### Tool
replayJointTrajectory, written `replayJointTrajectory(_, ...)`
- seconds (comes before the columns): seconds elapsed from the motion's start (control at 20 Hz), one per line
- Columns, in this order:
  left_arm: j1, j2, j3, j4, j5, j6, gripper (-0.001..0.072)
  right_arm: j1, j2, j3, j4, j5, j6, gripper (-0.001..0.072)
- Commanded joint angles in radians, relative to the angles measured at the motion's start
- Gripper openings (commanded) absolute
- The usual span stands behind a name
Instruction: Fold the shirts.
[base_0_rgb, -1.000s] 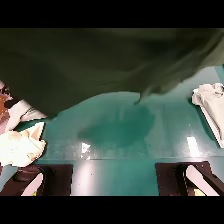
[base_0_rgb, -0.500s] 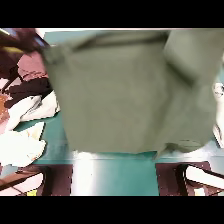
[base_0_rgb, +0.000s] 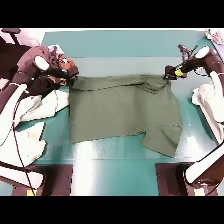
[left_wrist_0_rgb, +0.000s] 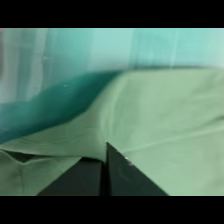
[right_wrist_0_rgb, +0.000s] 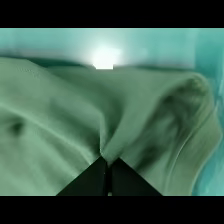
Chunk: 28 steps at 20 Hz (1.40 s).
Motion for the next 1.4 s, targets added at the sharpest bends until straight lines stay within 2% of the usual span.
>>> replayJointTrajectory(0.0,0.002,-0.040,-0.005,0.029,0.083,0.060,0.0030,-0.012,-0.111,0.122,-0.064,0.045,-0.002,0.0016)
replayJointTrajectory(0.2,0.027,-0.040,-0.005,0.040,0.100,0.062,0.0030,-0.093,-0.109,0.207,-0.020,0.042,0.005,0.0017)
replayJointTrajectory(0.35,0.027,-0.040,-0.005,0.018,0.142,0.061,0.0030,-0.128,-0.109,0.189,0.053,0.041,-0.008,0.0019)
replayJointTrajectory(0.55,0.027,-0.040,-0.005,-0.011,0.166,0.060,0.0031,-0.124,-0.109,0.156,0.074,0.043,-0.013,0.0025)
replayJointTrajectory(0.6,0.027,-0.040,-0.005,-0.011,0.163,0.060,0.0031,-0.125,-0.108,0.156,0.100,0.043,-0.014,0.0046)
replayJointTrajectory(0.65,0.027,-0.040,-0.005,-0.011,0.156,0.061,0.0032,-0.125,-0.107,0.157,0.130,0.047,-0.015,0.0181)
replayJointTrajectory(0.7,0.027,-0.040,-0.005,-0.011,0.141,0.061,0.0032,-0.125,-0.103,0.157,0.140,0.060,-0.015,0.0278)
replayJointTrajectory(0.8,0.027,-0.040,-0.005,-0.018,0.092,0.061,0.0033,-0.126,-0.085,0.157,0.130,0.086,-0.018,0.0297)
replayJointTrajectory(0.85,0.027,-0.038,-0.005,-0.018,0.059,0.064,0.0145,-0.136,-0.072,0.156,0.130,0.092,-0.018,0.0298)
replayJointTrajectory(0.9,0.027,-0.034,-0.004,-0.019,0.030,0.065,0.0329,-0.147,-0.055,0.156,0.132,0.100,-0.018,0.0298)
replayJointTrajectory(1.05,0.027,0.010,0.002,-0.037,-0.019,0.134,0.0335,-0.166,-0.003,0.156,0.137,0.130,-0.019,0.0299)
replayJointTrajectory(1.15,0.027,0.080,0.002,-0.036,-0.022,0.168,0.0335,-0.169,0.026,0.156,0.169,0.160,-0.027,0.0359)
replayJointTrajectory(1.25,0.027,0.161,0.001,-0.025,-0.073,0.206,0.0339,-0.169,0.047,0.155,0.202,0.233,-0.041,0.0390)
replayJointTrajectory(1.3,0.027,0.195,0.000,-0.008,-0.137,0.211,0.0459,-0.165,0.061,0.147,0.203,0.263,-0.044,0.0390)
replayJointTrajectory(1.35,0.027,0.224,-0.011,0.003,-0.199,0.212,0.0491,-0.164,0.093,0.105,0.201,0.267,-0.046,0.0390)
